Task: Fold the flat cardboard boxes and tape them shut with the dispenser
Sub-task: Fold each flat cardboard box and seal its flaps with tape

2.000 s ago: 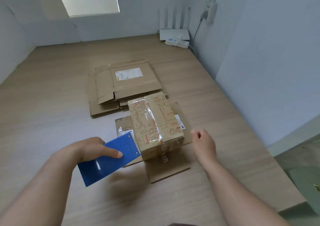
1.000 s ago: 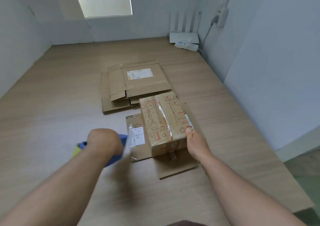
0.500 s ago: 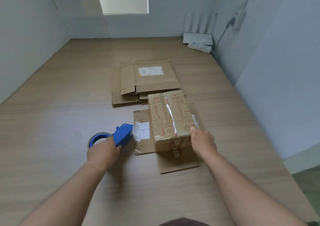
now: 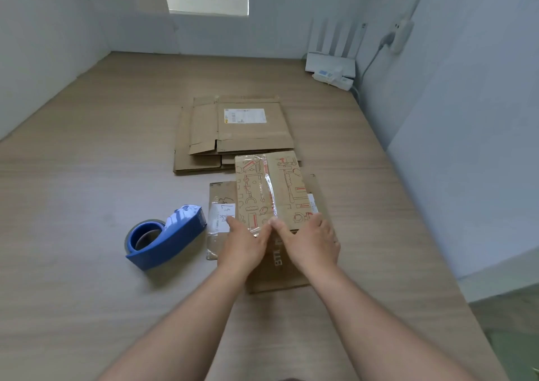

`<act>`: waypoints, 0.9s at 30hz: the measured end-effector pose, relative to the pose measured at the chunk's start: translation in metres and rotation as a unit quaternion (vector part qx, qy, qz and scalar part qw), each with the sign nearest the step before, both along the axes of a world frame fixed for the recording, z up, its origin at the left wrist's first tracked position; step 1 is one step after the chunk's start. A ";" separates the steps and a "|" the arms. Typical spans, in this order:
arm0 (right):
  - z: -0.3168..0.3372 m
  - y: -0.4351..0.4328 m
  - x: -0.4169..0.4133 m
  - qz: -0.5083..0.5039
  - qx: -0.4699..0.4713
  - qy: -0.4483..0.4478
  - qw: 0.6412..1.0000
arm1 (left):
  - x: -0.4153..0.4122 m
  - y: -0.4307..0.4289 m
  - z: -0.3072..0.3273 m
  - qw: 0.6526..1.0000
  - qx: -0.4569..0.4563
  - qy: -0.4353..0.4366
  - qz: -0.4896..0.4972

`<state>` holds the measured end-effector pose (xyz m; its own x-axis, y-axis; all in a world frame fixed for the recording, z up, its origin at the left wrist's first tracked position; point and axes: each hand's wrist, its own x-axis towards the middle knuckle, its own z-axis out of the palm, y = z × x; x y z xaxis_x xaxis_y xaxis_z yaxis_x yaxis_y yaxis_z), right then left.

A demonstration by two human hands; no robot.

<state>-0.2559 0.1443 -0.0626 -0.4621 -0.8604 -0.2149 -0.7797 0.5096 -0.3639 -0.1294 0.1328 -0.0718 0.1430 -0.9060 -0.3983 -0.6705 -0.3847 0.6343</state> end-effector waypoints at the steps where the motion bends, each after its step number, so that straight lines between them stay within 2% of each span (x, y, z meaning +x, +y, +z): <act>1: -0.002 -0.001 0.001 0.004 0.003 0.008 1.000 | -0.005 0.002 0.000 1.000 0.001 -0.012 0.007; 4: -0.006 -0.008 -0.007 0.025 -0.007 0.010 1.000 | -0.006 0.004 -0.002 0.999 -0.027 -0.013 0.009; 8: 0.002 -0.012 -0.038 0.071 -0.039 -0.111 0.990 | 0.005 0.003 -0.004 0.997 -0.055 0.054 0.002; 11: 0.013 -0.013 -0.057 0.151 0.002 -0.119 0.981 | 0.013 0.000 -0.003 0.997 -0.036 0.056 -0.026; 13: 0.020 -0.013 -0.057 0.210 0.042 -0.068 0.974 | 0.015 -0.002 0.002 0.996 0.000 -0.017 -0.087; 16: 0.024 -0.016 -0.051 0.258 0.057 0.088 0.960 | 0.013 -0.003 0.010 0.968 0.014 -0.198 -0.157; 19: 0.027 -0.020 -0.053 0.297 0.060 0.135 0.943 | 0.016 -0.004 0.009 0.956 -0.002 -0.241 -0.169; 23: 0.027 -0.023 -0.066 0.341 0.068 0.081 0.934 | 0.032 -0.008 0.010 0.960 0.008 -0.185 -0.208; 27: 0.029 -0.027 -0.079 0.379 0.103 0.040 0.919 | 0.057 -0.008 0.009 0.967 0.045 0.011 -0.252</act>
<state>-0.3350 0.1172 -0.0336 0.2321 -0.8861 -0.4011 -0.9590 -0.1395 -0.2467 -0.0727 0.1251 -0.0626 -0.3168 -0.8204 -0.4761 -0.7737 -0.0668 0.6301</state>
